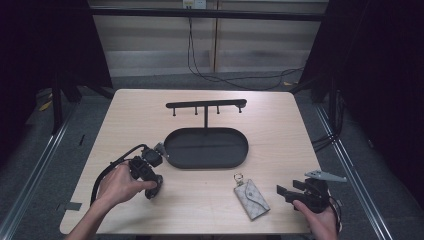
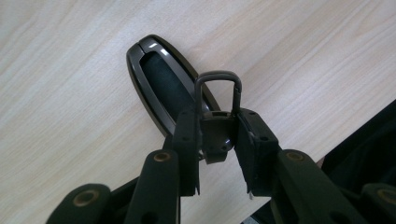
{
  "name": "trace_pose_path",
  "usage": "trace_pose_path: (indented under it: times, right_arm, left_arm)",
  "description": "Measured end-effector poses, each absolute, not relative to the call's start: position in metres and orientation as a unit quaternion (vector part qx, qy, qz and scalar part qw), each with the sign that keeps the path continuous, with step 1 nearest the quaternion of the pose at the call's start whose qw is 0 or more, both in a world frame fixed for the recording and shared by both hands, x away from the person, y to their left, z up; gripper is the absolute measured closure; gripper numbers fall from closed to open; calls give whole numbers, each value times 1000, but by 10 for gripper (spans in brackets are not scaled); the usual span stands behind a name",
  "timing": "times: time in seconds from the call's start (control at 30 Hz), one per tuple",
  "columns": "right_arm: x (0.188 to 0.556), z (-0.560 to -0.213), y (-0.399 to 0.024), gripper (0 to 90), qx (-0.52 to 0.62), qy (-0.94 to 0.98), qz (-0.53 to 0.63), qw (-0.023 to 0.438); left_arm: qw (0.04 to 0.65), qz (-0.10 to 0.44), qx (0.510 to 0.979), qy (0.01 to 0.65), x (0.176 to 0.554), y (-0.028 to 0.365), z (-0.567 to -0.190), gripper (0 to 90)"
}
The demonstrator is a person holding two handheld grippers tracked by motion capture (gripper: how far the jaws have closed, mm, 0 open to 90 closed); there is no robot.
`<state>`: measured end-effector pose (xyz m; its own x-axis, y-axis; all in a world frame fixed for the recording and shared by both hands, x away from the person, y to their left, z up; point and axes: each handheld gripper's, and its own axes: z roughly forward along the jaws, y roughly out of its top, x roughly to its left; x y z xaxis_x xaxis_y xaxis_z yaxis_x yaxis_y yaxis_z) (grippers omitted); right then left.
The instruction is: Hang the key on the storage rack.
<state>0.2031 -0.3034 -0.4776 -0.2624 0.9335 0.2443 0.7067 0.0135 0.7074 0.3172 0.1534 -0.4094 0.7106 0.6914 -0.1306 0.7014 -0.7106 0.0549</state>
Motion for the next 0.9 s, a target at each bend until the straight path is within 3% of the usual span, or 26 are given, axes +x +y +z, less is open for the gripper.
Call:
trace_pose_path:
  times: [0.9]
  right_arm:
    - [204,-478,-303,267,590,698,379,144]
  left_arm:
    - [79,-39,929,359,334,155,-356,709]
